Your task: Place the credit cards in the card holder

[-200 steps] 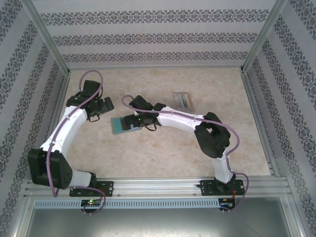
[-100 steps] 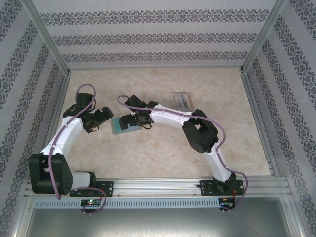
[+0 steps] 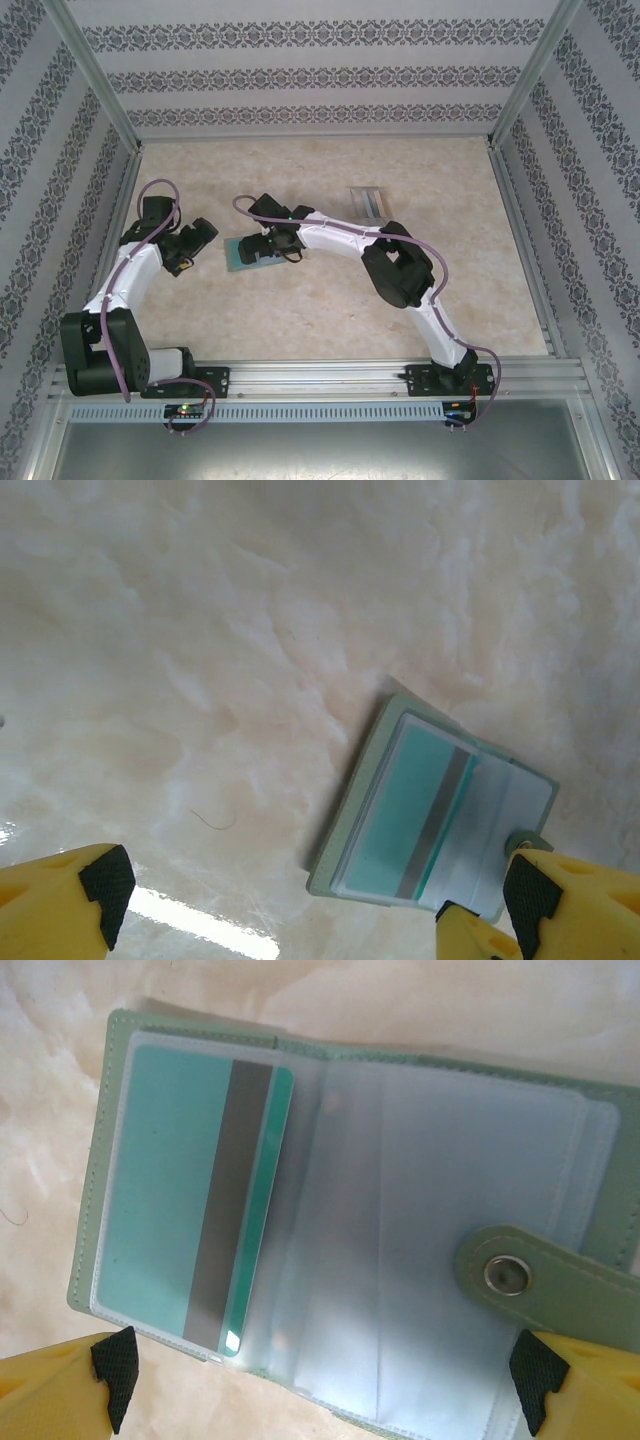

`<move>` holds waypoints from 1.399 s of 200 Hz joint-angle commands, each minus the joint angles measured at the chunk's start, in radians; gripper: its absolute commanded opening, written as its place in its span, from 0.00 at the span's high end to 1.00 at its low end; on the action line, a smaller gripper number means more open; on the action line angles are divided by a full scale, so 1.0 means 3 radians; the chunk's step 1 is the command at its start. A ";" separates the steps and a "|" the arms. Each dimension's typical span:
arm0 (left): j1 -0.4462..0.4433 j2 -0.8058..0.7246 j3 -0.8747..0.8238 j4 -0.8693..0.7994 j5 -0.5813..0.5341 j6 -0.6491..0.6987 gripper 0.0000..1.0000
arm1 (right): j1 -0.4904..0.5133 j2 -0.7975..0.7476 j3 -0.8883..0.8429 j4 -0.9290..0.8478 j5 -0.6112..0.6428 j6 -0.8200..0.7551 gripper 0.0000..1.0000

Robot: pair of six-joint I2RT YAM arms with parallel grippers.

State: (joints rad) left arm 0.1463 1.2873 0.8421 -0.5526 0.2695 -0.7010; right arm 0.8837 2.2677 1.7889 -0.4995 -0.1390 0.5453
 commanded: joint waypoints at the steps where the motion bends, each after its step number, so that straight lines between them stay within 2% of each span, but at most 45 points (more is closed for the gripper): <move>1: 0.0064 -0.0054 0.0059 -0.0060 -0.0104 -0.0077 0.02 | 0.0044 0.0090 0.0106 -0.0077 -0.0055 -0.0045 0.02; 160: 0.0121 0.0069 -0.0062 0.0136 0.0137 -0.0153 0.02 | 0.0063 0.0161 0.0192 0.0120 -0.0372 -0.0180 0.02; 280: 0.0121 0.0134 -0.0048 0.0161 0.0125 -0.0131 0.02 | 0.0081 0.0250 0.0454 0.0242 -0.0734 -0.0197 0.02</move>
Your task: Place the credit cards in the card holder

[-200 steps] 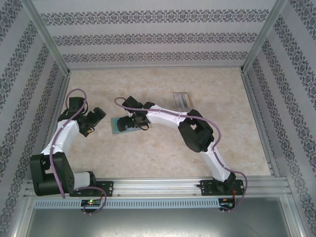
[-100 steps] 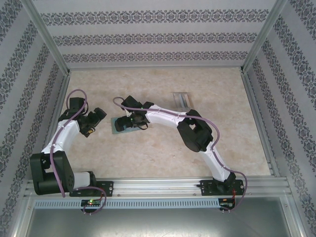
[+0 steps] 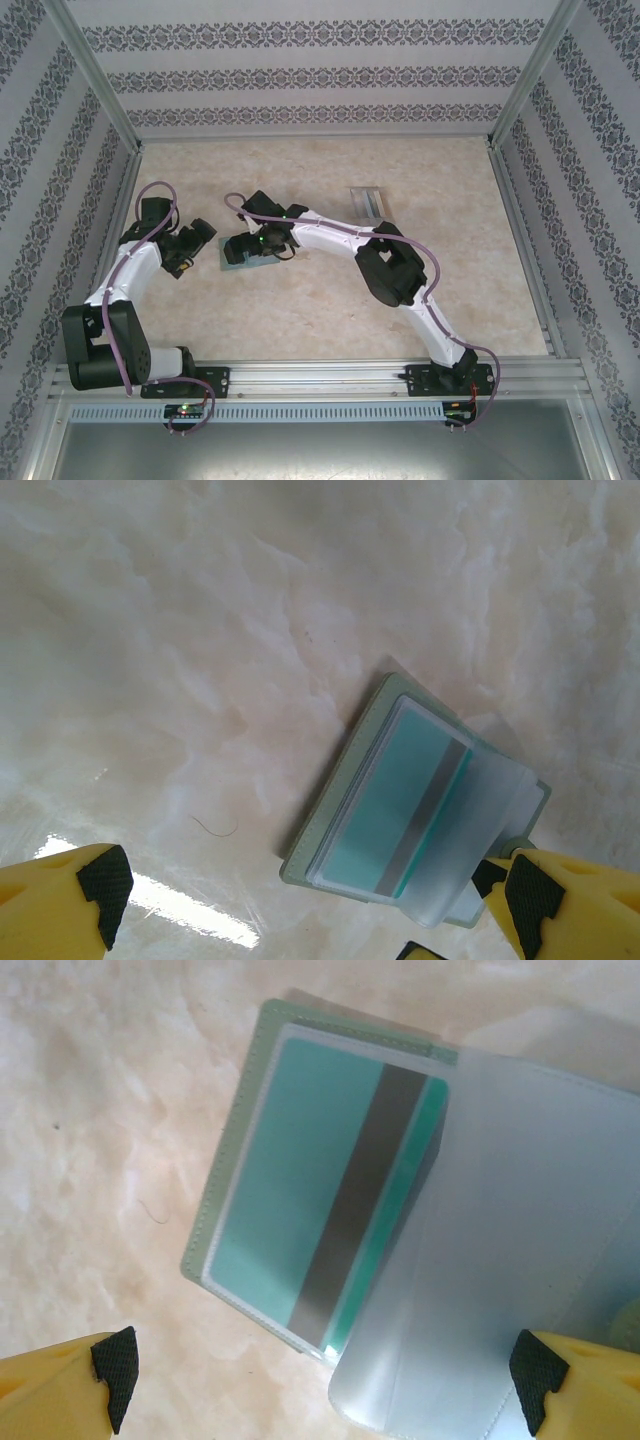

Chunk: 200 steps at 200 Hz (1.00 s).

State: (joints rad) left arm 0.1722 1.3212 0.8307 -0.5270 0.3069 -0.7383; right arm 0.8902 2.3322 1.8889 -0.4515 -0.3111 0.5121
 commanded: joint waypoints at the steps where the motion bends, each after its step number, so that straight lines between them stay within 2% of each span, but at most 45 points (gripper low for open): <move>1: 0.0037 0.0022 -0.0009 0.0075 0.0000 -0.0005 0.02 | 0.0059 0.0035 0.0121 0.0088 -0.0163 -0.0089 0.02; 104: 0.0070 0.0032 0.0104 0.0023 -0.0098 0.0004 0.02 | 0.0069 0.0225 0.0141 0.0308 -0.0429 -0.0069 0.02; 200: 0.0074 0.0031 -0.0061 0.0201 -0.0113 -0.0123 0.02 | 0.0080 0.0340 0.0369 0.0470 -0.0733 0.0030 0.02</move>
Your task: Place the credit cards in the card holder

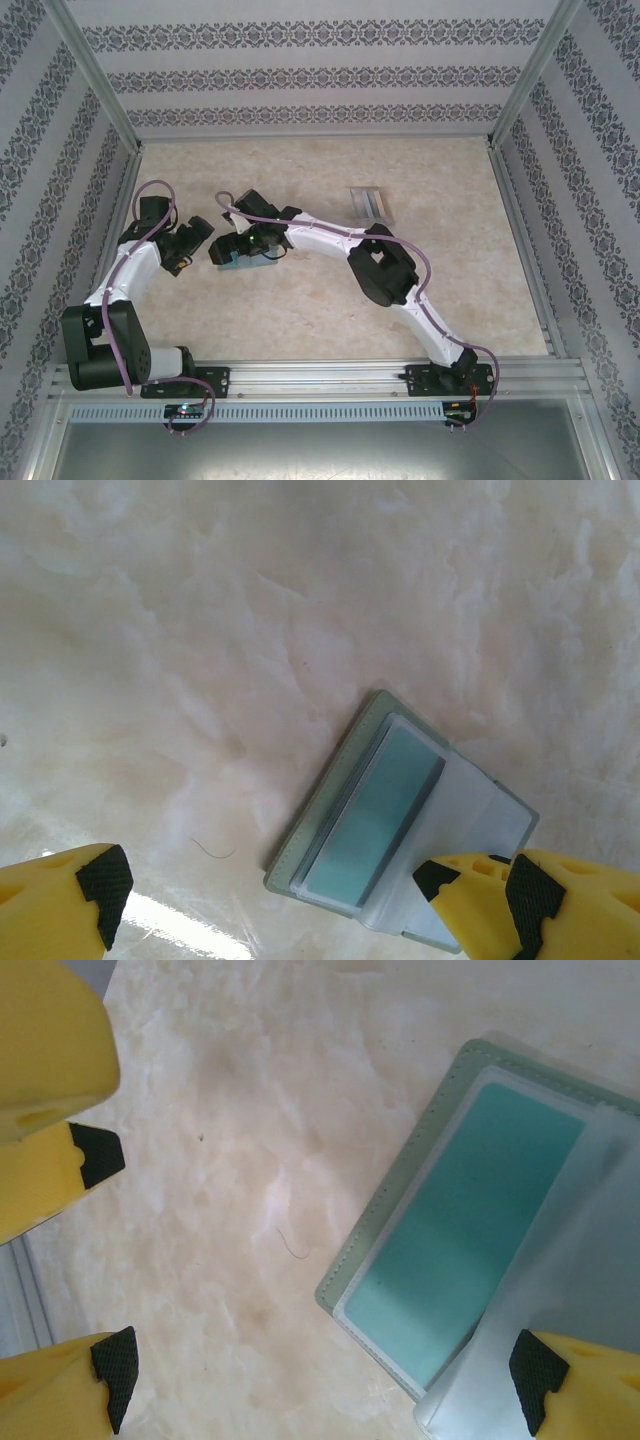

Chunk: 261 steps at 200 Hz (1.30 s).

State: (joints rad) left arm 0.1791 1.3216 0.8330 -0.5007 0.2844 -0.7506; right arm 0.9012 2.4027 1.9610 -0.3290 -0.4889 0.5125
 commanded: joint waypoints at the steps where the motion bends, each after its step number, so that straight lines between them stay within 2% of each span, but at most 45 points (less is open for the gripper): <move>1: 0.0049 0.0031 -0.0070 0.0114 -0.0040 -0.0084 0.02 | 0.0043 0.0109 0.0136 0.0063 -0.0144 0.0031 0.02; 111: 0.0073 0.0157 0.0227 0.0012 -0.0058 -0.0142 0.01 | 0.0091 0.0154 0.0399 0.0271 -0.0406 0.0215 0.02; 162: 0.0077 0.0266 0.0220 0.0109 0.0133 -0.0076 0.01 | 0.0049 -0.0616 -0.0369 0.0403 -0.0053 0.0018 0.02; 202: 0.0074 0.0319 0.0200 0.0175 0.0231 -0.0047 0.01 | -0.0141 -0.1010 -0.0931 0.0248 0.0690 0.0024 0.02; 229: 0.0073 0.0354 0.0198 0.0185 0.0275 -0.0040 0.01 | -0.0317 -0.1019 -0.1203 0.0369 0.0574 0.0495 0.02; 261: 0.0077 0.0386 0.0155 0.0227 0.0297 -0.0051 0.01 | -0.0335 -0.0954 -0.1289 0.0458 0.0429 0.0712 0.02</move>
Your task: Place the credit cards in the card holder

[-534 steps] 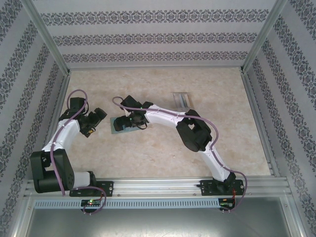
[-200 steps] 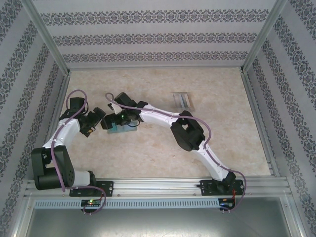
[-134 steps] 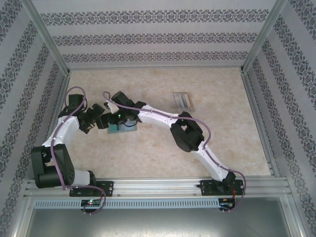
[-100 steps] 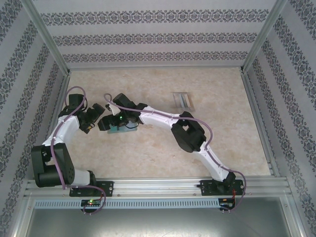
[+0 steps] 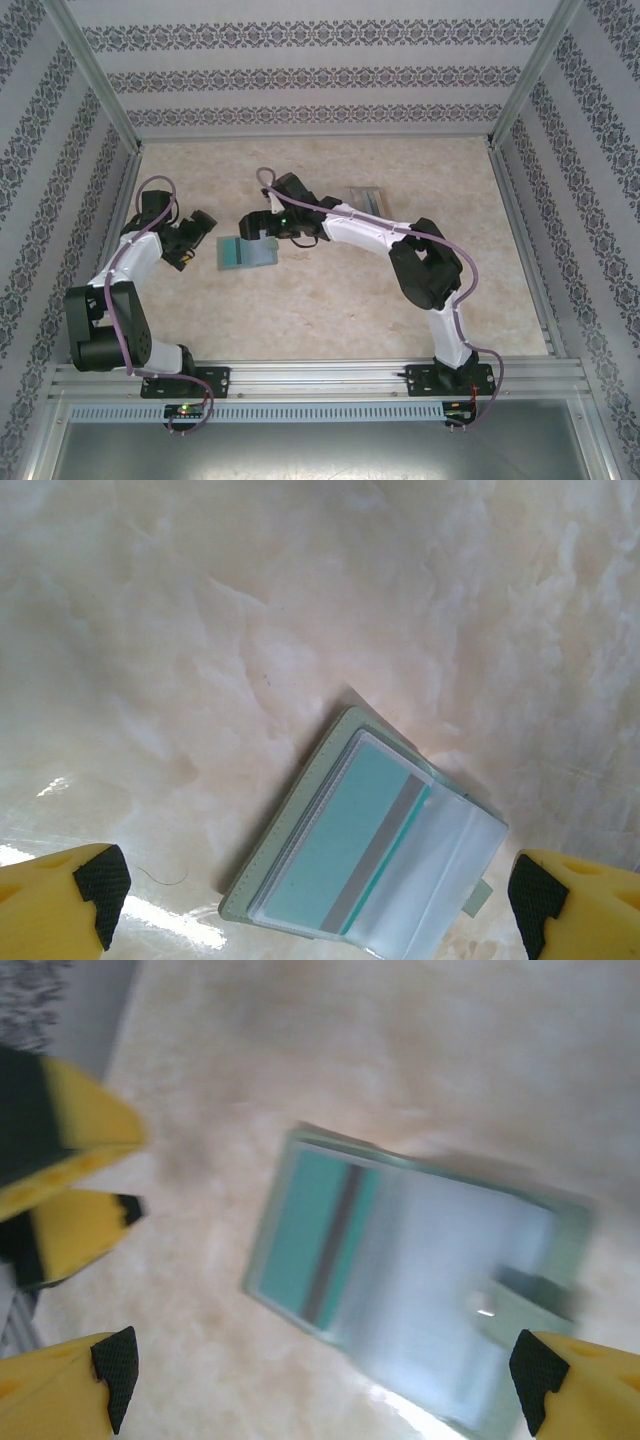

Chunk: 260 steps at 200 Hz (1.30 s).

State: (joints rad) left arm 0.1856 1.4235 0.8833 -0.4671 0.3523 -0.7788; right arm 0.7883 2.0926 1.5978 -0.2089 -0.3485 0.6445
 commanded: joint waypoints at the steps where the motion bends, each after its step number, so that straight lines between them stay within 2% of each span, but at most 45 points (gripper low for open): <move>1: 0.0053 0.0046 -0.0014 0.0117 0.0072 0.0041 0.01 | 0.0041 0.0086 -0.0082 0.0060 -0.0044 0.0273 0.02; 60: 0.0054 0.0101 0.0001 0.0121 0.0110 0.0059 0.01 | 0.0037 0.0275 -0.0049 0.0155 -0.0252 0.0435 0.02; 199: 0.0054 0.0068 0.0001 0.0095 0.0104 0.0044 0.00 | 0.0103 0.0430 -0.0048 0.0320 -0.0382 0.0658 0.02; 260: 0.0053 0.0047 -0.0012 0.0104 0.0108 0.0039 0.00 | 0.0134 0.0330 -0.0060 0.0238 -0.0222 0.0579 0.02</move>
State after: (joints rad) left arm 0.1856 1.4498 0.8822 -0.4511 0.3744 -0.7784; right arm 0.8101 2.2009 1.5806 -0.1246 -0.4419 0.8322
